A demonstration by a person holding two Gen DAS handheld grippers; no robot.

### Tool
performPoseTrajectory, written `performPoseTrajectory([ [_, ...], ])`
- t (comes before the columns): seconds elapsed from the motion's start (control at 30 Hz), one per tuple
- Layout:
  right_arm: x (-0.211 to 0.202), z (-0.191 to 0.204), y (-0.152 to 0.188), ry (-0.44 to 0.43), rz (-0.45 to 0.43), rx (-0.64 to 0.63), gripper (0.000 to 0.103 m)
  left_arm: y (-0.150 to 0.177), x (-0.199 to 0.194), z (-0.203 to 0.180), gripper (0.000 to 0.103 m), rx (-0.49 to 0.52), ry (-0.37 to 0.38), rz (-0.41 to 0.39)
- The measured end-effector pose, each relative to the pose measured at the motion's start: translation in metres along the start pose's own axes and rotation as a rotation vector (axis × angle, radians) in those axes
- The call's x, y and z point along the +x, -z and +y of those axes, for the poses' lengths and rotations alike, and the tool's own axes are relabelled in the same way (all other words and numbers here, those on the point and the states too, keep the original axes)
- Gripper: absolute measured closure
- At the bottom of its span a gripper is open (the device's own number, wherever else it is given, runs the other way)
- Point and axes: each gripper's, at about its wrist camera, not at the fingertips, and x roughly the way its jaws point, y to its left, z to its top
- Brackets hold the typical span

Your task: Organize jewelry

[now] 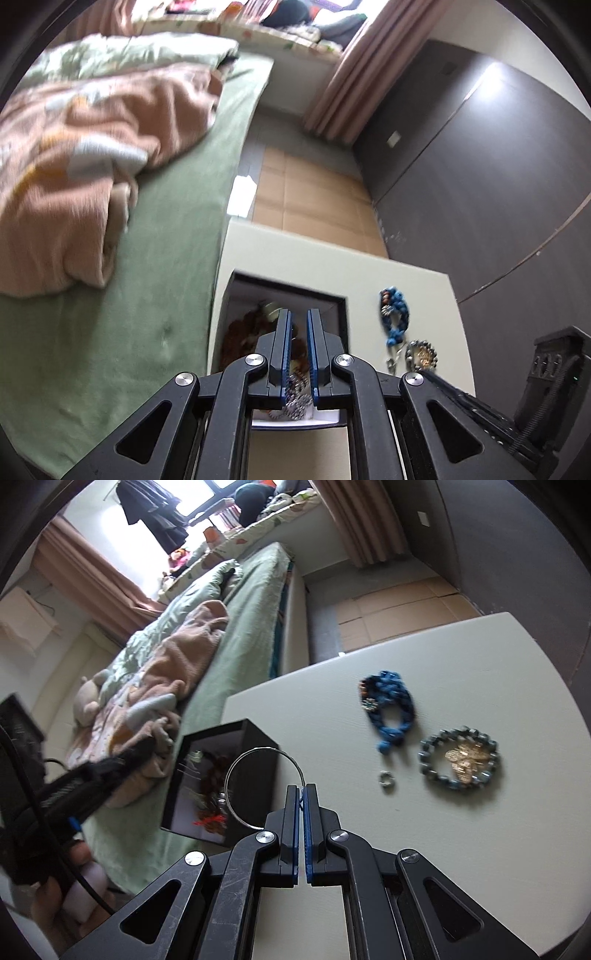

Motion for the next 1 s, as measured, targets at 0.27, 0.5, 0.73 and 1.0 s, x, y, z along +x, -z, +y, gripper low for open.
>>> performPoseTrajectory([
  [0.27,0.007,0.022,-0.005,-0.069,-0.038,-0.023,0.1,-0.002,-0.005,0.012,0.063,-0.04,-0.013,-0.002],
  [0.5,0.022,0.042,-0.007,-0.11,-0.038,-0.036,0.099,-0.006,-0.021,0.018,0.042,-0.057,-0.015,-0.077],
  [0.73,0.035,0.038,-0.007,-0.087,0.018,-0.011,0.045,-0.006,-0.019,0.021,0.041,-0.07,-0.037,-0.064],
  [1.0,0.003,0.011,-0.007,-0.031,-0.049,0.017,0.041,0.0,-0.029,-0.001,0.001,-0.002,-0.013,-0.141],
])
